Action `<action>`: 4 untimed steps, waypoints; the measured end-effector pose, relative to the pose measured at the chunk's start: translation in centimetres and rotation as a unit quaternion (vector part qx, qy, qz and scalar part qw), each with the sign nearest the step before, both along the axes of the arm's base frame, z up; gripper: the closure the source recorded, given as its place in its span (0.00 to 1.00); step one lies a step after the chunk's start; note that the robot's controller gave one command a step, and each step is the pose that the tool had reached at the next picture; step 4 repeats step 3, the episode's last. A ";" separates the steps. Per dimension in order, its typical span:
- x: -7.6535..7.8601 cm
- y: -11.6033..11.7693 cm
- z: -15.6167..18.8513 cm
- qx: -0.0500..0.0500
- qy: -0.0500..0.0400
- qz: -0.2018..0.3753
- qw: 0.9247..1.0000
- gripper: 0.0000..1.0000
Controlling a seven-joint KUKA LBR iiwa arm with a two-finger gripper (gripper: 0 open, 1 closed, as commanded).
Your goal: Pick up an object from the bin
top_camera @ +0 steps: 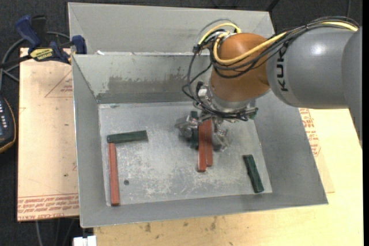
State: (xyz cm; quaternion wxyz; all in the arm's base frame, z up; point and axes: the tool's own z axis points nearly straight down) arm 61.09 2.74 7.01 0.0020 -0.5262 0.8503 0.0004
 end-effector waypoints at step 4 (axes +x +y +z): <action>0.4 0.1 4.4 0.000 -0.002 -0.005 1.000 1.00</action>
Offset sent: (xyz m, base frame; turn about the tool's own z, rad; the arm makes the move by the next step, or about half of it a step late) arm 0.0000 0.0000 0.0000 0.0000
